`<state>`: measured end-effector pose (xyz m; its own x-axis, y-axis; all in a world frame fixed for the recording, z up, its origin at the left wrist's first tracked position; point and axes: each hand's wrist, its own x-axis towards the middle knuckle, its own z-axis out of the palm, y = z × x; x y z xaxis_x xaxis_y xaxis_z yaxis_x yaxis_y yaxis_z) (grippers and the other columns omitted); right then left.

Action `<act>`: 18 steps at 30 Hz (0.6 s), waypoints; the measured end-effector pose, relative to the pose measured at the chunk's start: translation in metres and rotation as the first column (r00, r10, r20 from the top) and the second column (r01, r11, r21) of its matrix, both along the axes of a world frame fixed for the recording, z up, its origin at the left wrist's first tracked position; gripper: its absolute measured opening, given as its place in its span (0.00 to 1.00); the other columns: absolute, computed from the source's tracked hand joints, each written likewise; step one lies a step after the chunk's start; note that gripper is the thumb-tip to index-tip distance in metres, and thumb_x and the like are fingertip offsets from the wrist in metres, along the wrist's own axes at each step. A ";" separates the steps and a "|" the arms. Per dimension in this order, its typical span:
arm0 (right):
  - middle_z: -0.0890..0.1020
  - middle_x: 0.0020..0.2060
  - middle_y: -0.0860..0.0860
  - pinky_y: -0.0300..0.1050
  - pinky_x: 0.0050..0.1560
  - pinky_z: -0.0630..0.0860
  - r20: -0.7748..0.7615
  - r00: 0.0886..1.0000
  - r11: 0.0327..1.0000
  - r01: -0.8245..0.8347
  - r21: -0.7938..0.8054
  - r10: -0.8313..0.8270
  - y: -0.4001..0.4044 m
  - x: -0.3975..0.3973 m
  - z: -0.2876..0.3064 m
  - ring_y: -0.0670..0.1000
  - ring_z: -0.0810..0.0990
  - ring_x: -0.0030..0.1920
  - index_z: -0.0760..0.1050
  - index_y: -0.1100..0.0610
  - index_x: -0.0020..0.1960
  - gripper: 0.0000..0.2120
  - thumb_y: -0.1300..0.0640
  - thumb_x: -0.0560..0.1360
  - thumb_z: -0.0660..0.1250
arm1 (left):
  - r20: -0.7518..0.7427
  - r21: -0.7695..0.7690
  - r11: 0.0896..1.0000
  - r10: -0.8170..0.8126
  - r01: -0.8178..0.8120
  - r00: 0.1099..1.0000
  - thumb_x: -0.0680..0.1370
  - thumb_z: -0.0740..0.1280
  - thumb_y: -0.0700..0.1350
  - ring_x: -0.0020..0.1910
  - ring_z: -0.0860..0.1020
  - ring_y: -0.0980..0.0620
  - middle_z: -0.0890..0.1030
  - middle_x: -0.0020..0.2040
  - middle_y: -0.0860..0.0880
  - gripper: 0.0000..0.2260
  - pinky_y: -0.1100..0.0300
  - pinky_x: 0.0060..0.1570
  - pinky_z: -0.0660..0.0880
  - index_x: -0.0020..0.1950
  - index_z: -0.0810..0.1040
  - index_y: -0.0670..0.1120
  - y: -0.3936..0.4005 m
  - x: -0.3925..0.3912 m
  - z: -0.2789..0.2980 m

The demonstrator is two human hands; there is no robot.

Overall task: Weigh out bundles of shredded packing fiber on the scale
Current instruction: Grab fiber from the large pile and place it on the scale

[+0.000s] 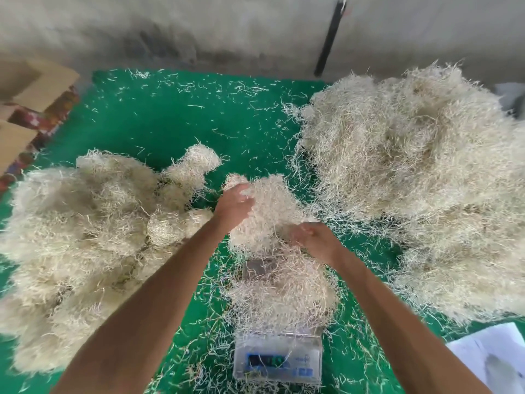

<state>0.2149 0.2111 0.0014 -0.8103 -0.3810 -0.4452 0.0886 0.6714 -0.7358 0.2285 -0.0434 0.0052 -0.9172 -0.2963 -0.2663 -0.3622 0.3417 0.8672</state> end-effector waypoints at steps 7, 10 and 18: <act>0.76 0.71 0.52 0.53 0.72 0.64 -0.125 0.988 0.992 0.074 -0.103 -0.086 0.017 0.038 0.024 0.50 0.73 0.68 0.68 0.51 0.78 0.31 0.33 0.84 0.53 | 0.105 -0.339 0.925 -0.145 0.173 0.984 0.81 0.67 0.49 0.34 0.81 0.54 0.81 0.57 0.46 0.21 0.56 0.36 0.81 0.74 0.70 0.51 0.033 0.089 0.001; 0.80 0.65 0.50 0.50 0.67 0.70 -0.140 0.982 0.988 0.116 -0.106 -0.130 0.029 0.059 0.025 0.55 0.78 0.65 0.71 0.55 0.75 0.31 0.34 0.84 0.54 | 0.104 -0.430 0.901 -0.008 0.053 0.994 0.81 0.66 0.48 0.35 0.78 0.56 0.81 0.54 0.47 0.21 0.59 0.34 0.78 0.73 0.71 0.46 0.037 0.127 -0.001; 0.74 0.74 0.55 0.56 0.72 0.67 -0.184 0.956 0.972 0.218 -0.087 -0.231 0.049 0.107 0.015 0.58 0.73 0.72 0.69 0.55 0.77 0.30 0.35 0.85 0.52 | 0.122 -0.316 0.948 0.063 -0.021 0.991 0.82 0.65 0.44 0.28 0.77 0.48 0.82 0.54 0.39 0.18 0.59 0.26 0.75 0.71 0.73 0.40 0.020 0.203 -0.026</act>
